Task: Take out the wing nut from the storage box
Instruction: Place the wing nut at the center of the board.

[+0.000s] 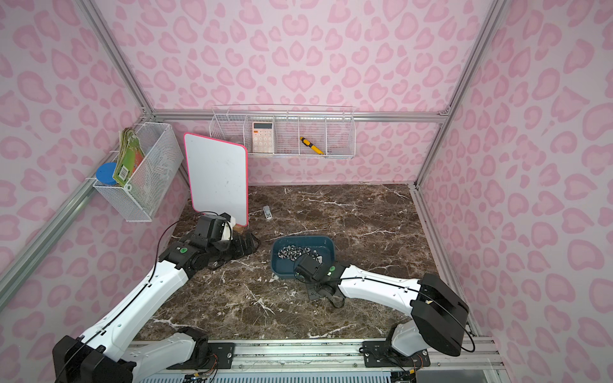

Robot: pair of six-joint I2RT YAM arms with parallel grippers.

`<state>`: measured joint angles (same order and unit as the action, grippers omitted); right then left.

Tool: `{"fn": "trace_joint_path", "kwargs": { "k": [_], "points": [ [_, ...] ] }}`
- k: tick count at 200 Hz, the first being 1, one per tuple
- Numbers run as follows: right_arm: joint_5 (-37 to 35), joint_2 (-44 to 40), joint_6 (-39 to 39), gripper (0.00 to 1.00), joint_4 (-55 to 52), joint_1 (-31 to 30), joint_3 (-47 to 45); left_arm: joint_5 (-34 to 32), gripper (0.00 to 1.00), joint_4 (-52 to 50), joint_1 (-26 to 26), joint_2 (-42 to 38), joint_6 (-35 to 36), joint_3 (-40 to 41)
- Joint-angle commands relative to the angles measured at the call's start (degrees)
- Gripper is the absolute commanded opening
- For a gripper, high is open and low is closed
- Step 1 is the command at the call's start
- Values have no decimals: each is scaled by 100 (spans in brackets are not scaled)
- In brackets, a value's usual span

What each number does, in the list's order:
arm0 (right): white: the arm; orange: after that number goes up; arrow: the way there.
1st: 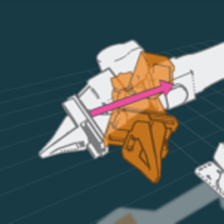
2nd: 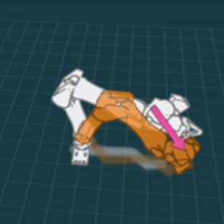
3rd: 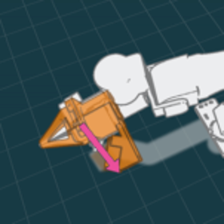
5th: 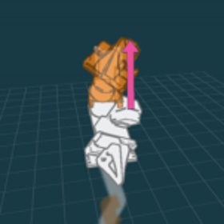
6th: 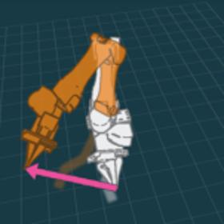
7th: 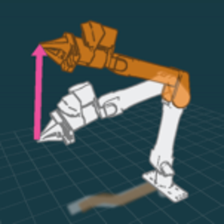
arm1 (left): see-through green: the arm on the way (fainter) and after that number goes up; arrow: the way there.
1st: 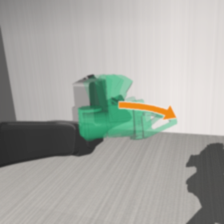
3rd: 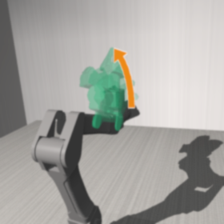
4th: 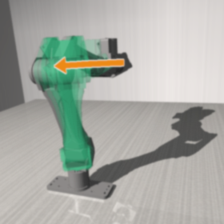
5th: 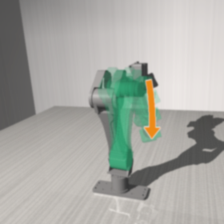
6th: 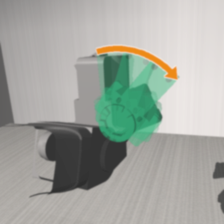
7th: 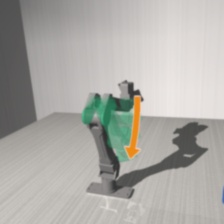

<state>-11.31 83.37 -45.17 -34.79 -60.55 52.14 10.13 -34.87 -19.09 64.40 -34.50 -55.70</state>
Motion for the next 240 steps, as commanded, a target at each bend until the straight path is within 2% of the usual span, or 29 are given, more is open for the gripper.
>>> {"fn": "trace_joint_path", "kwargs": {
  "k": [1, 89, 131, 182, 240],
  "points": [
    [-91, -67, -131, 0, 42, -8, -28, -82, 99, -74, -19, -26, 5, -48],
    [-177, -406, -386, 0, -304, -191, -10, -99, 99, -81, -77, 51, 0, -98],
    [-83, -546, -590, 0, -188, -264, -402, -128, 99, -88, -103, -38, -43, -43],
    [-188, -341, -803, 0, 176, -269, -744, -180, 99, -138, -139, -232, -118, 110],
    [-252, 240, -765, 0, 570, -238, -646, -245, 99, -251, -147, -300, -135, 103]
  ]
}}
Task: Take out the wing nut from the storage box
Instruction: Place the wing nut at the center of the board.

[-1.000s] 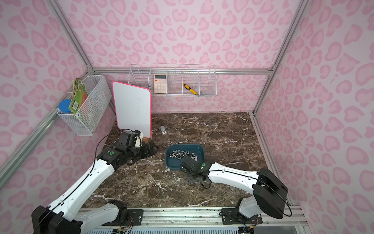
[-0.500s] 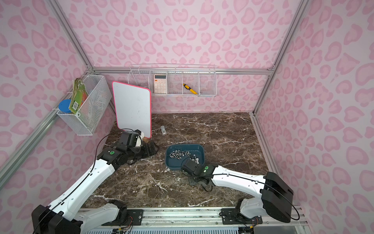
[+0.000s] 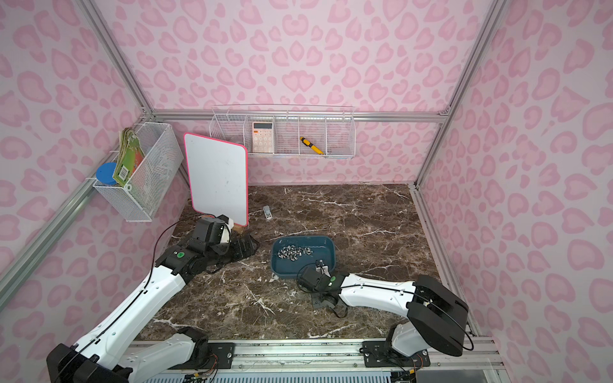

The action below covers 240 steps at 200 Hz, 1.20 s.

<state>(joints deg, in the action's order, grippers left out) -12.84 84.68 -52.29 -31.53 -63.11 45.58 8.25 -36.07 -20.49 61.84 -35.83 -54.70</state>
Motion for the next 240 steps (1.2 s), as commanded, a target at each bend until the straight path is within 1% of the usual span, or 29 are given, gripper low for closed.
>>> {"fn": "trace_joint_path", "kwargs": {
  "k": [1, 43, 63, 77, 87, 96, 101, 151, 161, 170, 182, 207, 230, 240],
  "points": [
    [-97, 114, -53, 0, 253, 27, 11, -54, 99, -130, -8, -51, -2, 3],
    [21, 286, -27, 0, 485, 149, 0, -87, 99, -227, -13, -94, 3, 5],
    [21, 355, -9, 6, 408, 146, 33, -104, 99, -233, -16, -101, 6, 3],
    [18, 343, -9, 7, 352, 145, 37, -104, 99, -237, -16, -93, 6, 3],
    [18, 300, -3, 11, 321, 144, 37, -109, 99, -236, -16, -90, 6, 5],
    [14, 253, -9, 20, 290, 150, 35, -104, 99, -232, -16, -67, 14, 2],
    [10, 221, -10, 22, 268, 148, 36, -110, 99, -233, -17, -67, 13, 0],
    [-110, -175, 15, 30, -179, 150, 267, -138, 99, -207, -25, 115, 24, -136],
    [-189, -318, 43, 33, -287, 152, 342, -132, 99, -192, -25, 176, 10, -177],
    [-291, -448, 56, 38, -389, 165, 392, -104, 99, -168, -25, 242, 2, -217],
    [-356, -625, 130, 49, -426, 223, 441, -59, 99, -151, -29, 353, 15, -283],
    [-321, -866, 332, 60, -400, 524, 536, -171, 99, -155, -43, 549, -11, -416],
    [-271, -954, 631, 78, -271, 800, 684, -166, 99, -145, -75, 734, 21, -571],
    [-293, -975, 779, 82, -183, 880, 742, -187, 99, -156, -115, 834, 50, -665]
  ]
}}
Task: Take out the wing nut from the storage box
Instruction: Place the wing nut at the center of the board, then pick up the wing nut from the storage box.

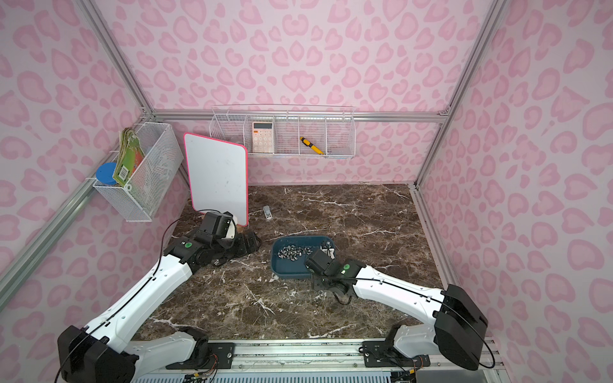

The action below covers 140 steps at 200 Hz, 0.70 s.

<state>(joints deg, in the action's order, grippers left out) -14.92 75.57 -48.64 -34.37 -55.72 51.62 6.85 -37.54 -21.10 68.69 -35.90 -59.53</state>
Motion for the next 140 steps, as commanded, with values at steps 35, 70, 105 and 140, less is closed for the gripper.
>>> {"fn": "trace_joint_path", "kwargs": {
  "k": [35, 70, 105, 140],
  "points": [
    [32, -13, 880, 88, 468, 433, 195, -162, 99, -19, -147, 451, 70, -489],
    [178, 28, 1113, 98, 879, 781, 97, -273, 99, -32, -273, 700, 38, -671],
    [-9, 142, 1314, 98, 1114, 852, 119, -492, 99, -164, -430, 796, 83, -787],
    [88, 657, 1274, 98, 832, 870, 564, -577, 99, -241, -447, 780, 140, -722]
  ]
}}
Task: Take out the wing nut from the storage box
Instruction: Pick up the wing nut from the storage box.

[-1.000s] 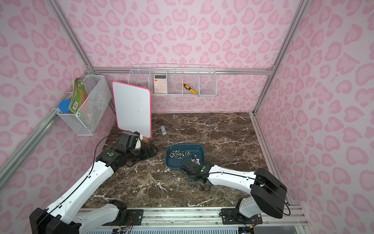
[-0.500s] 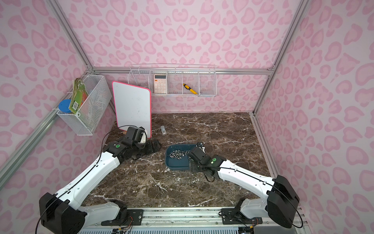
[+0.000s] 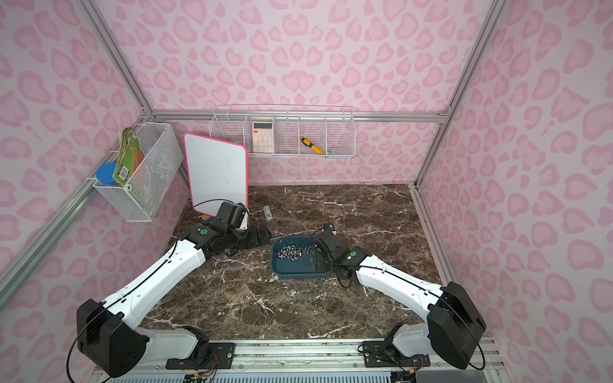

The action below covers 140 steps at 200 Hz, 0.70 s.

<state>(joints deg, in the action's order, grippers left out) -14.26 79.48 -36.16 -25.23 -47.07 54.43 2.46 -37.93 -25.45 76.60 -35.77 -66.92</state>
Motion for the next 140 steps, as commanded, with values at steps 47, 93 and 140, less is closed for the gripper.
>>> {"fn": "trace_joint_path", "kwargs": {
  "k": [47, 93, 140],
  "points": [
    [143, 770, -126, 92, -159, -123, 806, -201, 99, -213, -12, -456, 346, 332],
    [281, 1395, -259, 63, -232, -129, 1332, -185, 99, -366, -12, -1086, 440, 699],
    [680, 1778, 79, 51, -239, 146, 1385, -106, 99, -354, -12, -1545, 221, 1021]
  ]
}}
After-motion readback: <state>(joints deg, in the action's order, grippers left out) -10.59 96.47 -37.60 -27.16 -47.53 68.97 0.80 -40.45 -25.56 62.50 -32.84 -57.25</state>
